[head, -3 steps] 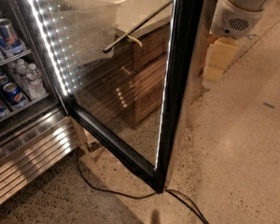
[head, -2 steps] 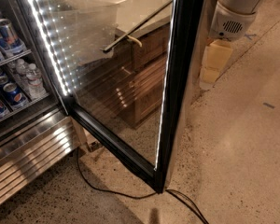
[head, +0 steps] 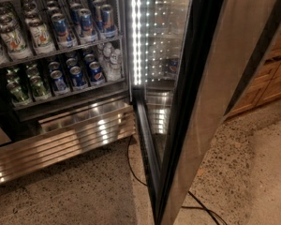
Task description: Close right fridge door
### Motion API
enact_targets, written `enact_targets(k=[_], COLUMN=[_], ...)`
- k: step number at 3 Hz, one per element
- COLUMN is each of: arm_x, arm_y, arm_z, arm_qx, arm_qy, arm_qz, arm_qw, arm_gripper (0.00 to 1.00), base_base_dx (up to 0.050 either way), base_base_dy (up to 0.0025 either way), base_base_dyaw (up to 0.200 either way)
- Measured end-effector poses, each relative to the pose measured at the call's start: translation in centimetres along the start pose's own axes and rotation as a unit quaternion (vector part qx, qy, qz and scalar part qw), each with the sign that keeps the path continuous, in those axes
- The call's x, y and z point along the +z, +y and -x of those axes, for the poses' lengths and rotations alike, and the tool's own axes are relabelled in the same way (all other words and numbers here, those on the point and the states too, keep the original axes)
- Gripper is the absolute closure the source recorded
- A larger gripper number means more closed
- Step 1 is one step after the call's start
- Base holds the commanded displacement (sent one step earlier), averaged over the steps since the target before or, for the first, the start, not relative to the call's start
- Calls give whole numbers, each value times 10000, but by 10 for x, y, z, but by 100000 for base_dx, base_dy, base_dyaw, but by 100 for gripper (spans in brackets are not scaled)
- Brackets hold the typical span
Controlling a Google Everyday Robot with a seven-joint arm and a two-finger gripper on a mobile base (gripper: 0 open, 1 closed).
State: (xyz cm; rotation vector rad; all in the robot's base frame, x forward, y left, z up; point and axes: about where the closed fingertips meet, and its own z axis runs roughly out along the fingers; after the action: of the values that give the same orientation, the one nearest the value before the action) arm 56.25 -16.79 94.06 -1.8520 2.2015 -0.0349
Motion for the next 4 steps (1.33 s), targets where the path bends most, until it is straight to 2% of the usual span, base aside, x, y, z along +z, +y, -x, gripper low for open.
enact_targets(k=[3,4], arm_x=[0,0], arm_y=[0,0], arm_z=[0,0], arm_qx=[0,0], arm_qy=[0,0], arm_qz=[0,0], arm_qw=[10000,10000], arm_gripper=[0,0], base_base_dx=[1,4775], base_base_dy=[-6,12], base_base_dyaw=[20032,-387])
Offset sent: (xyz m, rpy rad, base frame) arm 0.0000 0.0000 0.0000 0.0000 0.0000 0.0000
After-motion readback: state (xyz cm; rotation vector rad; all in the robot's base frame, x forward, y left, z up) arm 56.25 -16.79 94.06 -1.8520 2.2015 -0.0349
